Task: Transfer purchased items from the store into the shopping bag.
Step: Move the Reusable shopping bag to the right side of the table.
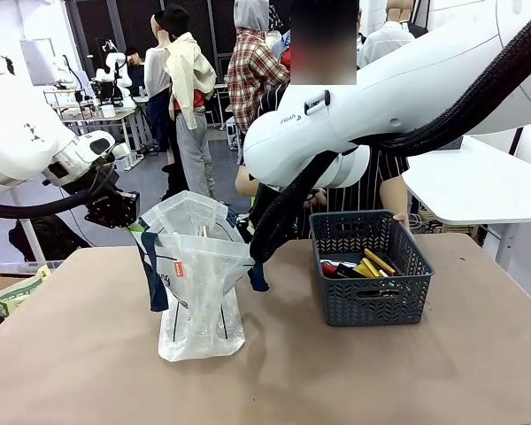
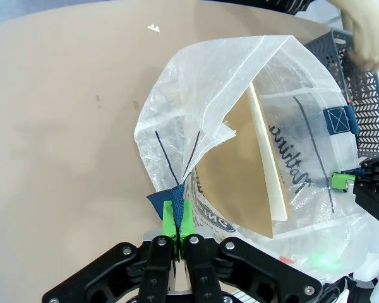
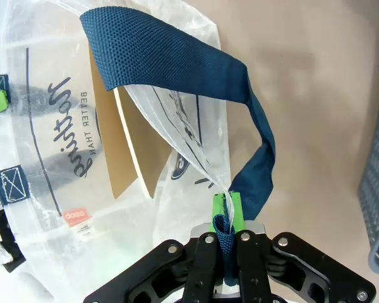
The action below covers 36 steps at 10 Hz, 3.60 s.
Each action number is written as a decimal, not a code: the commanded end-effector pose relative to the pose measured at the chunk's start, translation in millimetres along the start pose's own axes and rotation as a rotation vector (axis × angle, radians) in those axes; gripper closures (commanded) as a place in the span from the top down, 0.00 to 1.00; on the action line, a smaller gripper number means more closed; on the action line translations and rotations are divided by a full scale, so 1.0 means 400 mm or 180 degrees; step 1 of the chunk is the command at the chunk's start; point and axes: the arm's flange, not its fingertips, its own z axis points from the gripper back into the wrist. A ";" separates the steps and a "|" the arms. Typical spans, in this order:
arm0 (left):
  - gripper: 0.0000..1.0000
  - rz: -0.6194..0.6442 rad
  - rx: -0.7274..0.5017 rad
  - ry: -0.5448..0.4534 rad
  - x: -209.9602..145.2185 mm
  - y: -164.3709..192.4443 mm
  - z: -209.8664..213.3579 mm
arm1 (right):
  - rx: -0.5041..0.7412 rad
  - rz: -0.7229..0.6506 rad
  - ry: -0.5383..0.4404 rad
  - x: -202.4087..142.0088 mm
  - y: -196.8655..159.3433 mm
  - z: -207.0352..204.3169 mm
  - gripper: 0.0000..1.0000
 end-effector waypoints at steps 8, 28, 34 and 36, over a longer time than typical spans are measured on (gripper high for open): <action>0.00 0.0000 0.0014 -0.0022 -0.003 0.001 0.007 | 0.0076 0.0039 0.0032 -0.002 -0.010 0.002 0.00; 0.00 0.0000 0.0014 -0.0022 -0.003 0.001 0.007 | 0.0076 0.0039 0.0032 -0.002 -0.010 0.002 0.00; 0.00 0.0000 0.0014 -0.0022 -0.003 0.001 0.007 | 0.0076 0.0039 0.0032 -0.002 -0.010 0.002 0.00; 0.00 0.0000 0.0014 -0.0022 -0.003 0.001 0.007 | 0.0076 0.0039 0.0032 -0.002 -0.010 0.002 0.00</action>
